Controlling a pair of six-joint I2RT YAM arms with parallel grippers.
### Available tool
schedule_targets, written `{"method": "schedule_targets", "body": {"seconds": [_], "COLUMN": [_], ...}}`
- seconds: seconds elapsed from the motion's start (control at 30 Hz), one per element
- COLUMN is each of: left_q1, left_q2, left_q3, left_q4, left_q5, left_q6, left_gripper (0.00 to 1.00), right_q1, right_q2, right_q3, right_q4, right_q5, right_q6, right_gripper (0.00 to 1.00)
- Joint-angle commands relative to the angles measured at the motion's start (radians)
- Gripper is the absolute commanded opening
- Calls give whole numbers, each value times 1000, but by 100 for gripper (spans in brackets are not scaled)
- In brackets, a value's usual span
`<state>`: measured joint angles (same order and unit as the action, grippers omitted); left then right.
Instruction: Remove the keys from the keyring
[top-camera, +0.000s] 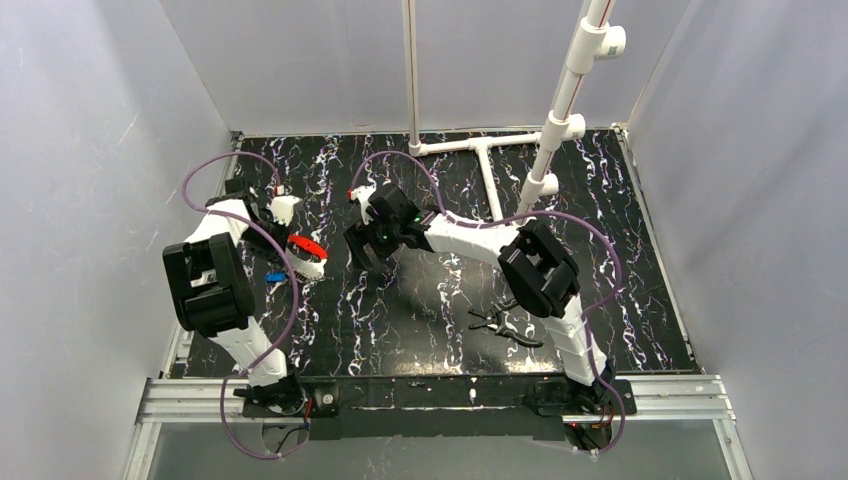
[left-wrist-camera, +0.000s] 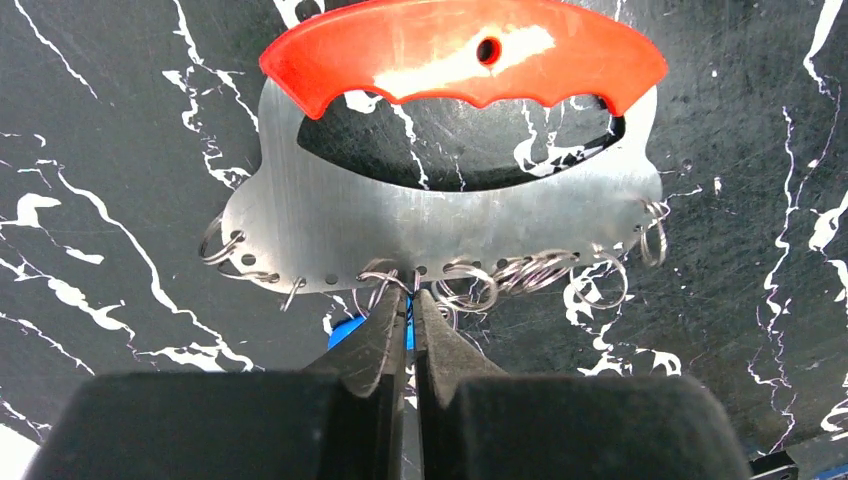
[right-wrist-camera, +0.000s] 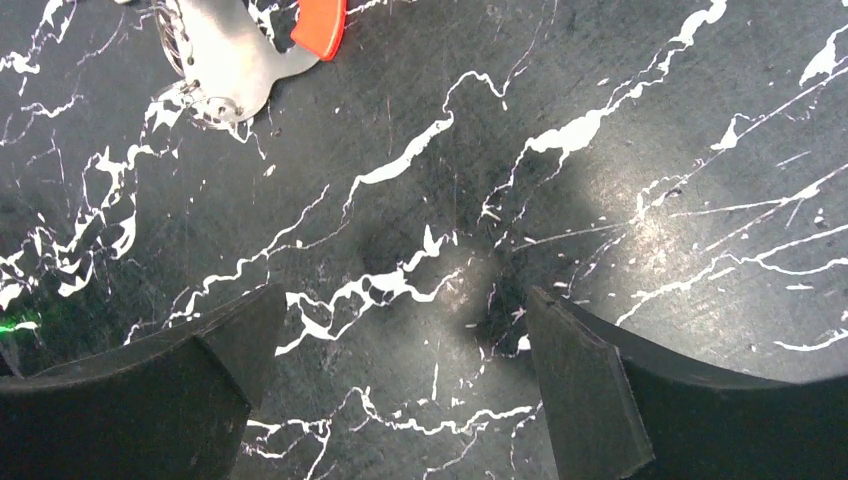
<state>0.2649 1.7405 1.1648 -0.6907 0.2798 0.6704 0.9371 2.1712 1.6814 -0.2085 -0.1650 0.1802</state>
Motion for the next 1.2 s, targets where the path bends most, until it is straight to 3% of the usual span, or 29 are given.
{"method": "schedule_targets", "body": {"seconds": [0.0, 0.2, 0.33, 0.5, 0.67, 0.9, 1.1, 1.17], "left_q1": [-7, -5, -2, 2, 20, 32, 33, 32], "left_q2": [-75, -240, -345, -324, -313, -322, -316, -306], "left_q3": [-19, -92, -176, -165, -150, -166, -184, -185], "left_q4": [-14, 4, 74, 40, 30, 25, 30, 31], "left_q5": [55, 225, 290, 318, 347, 374, 388, 394], "left_q6": [-8, 51, 78, 59, 42, 74, 91, 95], "left_gripper": [0, 0, 0, 0, 0, 0, 0, 0], "right_q1": [-1, -3, -13, -41, -40, -38, -38, -38], "right_q2": [38, 52, 91, 118, 108, 197, 279, 299], "right_q3": [35, -23, -6, -68, -180, -170, -151, -161], "right_q4": [106, 318, 371, 519, 625, 656, 788, 867], "right_q5": [-14, -132, -221, -343, -324, -326, -369, -381], "right_q6": [75, 147, 203, 494, 684, 828, 979, 1045], "right_gripper": [98, 98, 98, 98, 98, 97, 88, 80]}}
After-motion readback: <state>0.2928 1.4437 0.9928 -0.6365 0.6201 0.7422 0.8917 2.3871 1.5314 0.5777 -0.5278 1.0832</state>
